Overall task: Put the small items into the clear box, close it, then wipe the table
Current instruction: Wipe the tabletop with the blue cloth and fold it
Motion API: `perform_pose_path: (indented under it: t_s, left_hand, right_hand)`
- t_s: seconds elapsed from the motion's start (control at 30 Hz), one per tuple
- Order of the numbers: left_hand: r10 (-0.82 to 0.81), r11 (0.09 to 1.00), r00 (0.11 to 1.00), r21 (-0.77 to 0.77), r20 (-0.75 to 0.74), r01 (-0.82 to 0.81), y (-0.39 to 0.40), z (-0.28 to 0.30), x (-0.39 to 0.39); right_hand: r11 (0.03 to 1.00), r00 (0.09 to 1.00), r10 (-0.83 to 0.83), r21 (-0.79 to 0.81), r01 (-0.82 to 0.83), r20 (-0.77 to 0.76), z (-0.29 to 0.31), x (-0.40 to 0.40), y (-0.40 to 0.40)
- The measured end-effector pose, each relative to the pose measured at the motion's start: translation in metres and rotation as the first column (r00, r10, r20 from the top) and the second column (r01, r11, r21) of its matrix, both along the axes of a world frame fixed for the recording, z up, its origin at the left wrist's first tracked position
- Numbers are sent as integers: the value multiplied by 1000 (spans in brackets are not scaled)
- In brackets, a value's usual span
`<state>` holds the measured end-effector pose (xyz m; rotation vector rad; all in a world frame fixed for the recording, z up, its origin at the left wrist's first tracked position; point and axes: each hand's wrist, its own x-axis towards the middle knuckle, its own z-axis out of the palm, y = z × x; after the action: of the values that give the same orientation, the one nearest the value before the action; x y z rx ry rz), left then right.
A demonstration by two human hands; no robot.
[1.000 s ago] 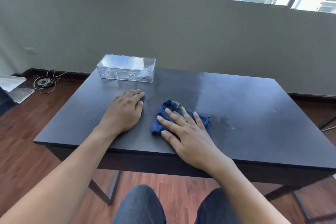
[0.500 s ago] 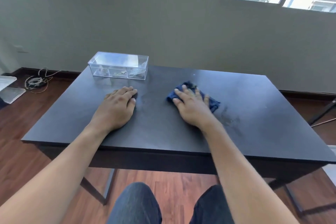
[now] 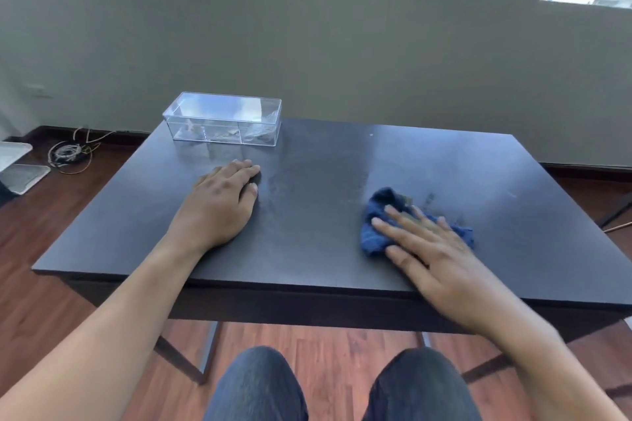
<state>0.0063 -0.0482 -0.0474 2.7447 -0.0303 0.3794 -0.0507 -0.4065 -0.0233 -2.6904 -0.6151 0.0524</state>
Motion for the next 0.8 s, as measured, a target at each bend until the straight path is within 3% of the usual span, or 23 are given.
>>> perform_pose_path:
  t_s: [0.1,0.2,0.4,0.6,0.7,0.8]
  left_hand:
    - [0,1000,1000,13,5,0,-1,-1,1]
    - [2,999,1000,42,15,-3,-3,-3,1]
    - [83,994,995,70,63,-87,-18,-1,7]
    - [-3,1000,991,10,133,1,-50,10,31]
    - [-19,997,989,-69,149,30,-67,10,40]
    - [-19,995,991,-96,132,31,-67,2,44]
  right_hand:
    - [980,980,-197,-24,197,9,-4,49,-17]
    - [956,960,-282,-84,280,-6,-6,98,6]
    - [995,997,-67,-69,65,-26,-4,96,90]
    - [996,995,90,7,-91,29,-4,20,61]
    - [998,998,66,3,-66,5,0,5,13]
    - [996,996,-94,-5,94,-8,2,30,-43]
